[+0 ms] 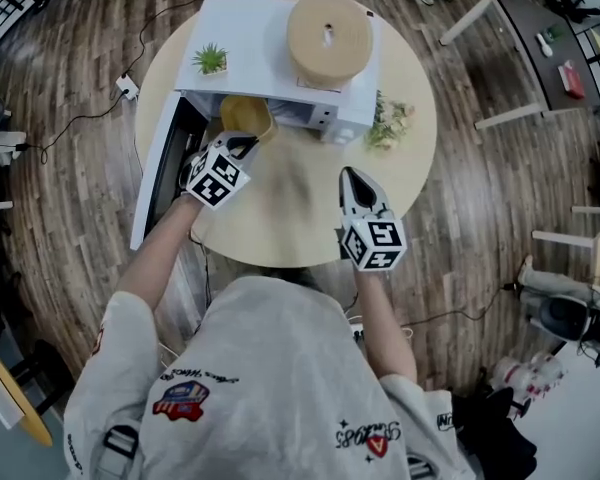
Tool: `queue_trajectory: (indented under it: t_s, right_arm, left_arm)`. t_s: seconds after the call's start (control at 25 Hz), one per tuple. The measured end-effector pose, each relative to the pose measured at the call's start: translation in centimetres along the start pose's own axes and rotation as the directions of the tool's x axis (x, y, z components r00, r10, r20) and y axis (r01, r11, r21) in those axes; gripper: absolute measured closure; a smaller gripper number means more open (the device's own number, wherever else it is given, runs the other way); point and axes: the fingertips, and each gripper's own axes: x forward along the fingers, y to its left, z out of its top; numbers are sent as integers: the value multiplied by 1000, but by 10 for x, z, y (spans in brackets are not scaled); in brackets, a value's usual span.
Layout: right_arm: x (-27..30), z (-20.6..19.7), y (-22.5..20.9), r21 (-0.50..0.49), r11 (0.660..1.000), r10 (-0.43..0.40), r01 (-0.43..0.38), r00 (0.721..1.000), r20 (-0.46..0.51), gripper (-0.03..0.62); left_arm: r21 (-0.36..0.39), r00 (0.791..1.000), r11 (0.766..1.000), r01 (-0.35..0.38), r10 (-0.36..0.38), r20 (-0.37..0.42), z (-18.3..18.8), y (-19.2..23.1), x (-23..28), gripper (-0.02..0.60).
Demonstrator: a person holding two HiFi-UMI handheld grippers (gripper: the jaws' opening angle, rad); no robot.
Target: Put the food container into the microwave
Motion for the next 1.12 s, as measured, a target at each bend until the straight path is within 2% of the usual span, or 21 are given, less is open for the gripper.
queue_trajectory:
  t_s: [0.16, 0.24, 0.4, 0.48, 0.64, 0.8, 1.12]
  right_arm:
    - [-4, -4, -8, 16, 1000, -21, 21, 1000, -2, 599]
    - [-4, -4, -10, 21, 999, -26, 26, 1000, 0, 599]
    - [-7, -6, -14, 39, 998, -40, 40, 999, -2, 599]
    - [-10, -8, -16, 42, 998, -45, 45, 999, -6, 599]
    - [-13, -12, -23, 49, 997, -61, 61, 998, -15, 599]
    - [-17, -16, -30, 70, 994, -82, 83, 997, -13, 599]
    - [-22, -20, -34, 81, 991, -104, 105, 994, -16, 597]
  left_arm:
    - [55, 1000, 998, -7, 9, -30, 3, 3, 13, 568]
    - [107, 998, 994, -17, 23, -54, 2, 5, 20, 568]
    - [278, 990, 959, -48, 82, -112, -4, 8, 36, 568]
    - [323, 987, 945, -56, 101, -124, -5, 9, 45, 568]
    - [363, 983, 928, -80, 135, -128, -5, 16, 59, 568]
    - [391, 974, 911, -134, 193, -115, -2, 28, 70, 568]
    - [426, 956, 882, -201, 272, -111, 1, 49, 92, 568]
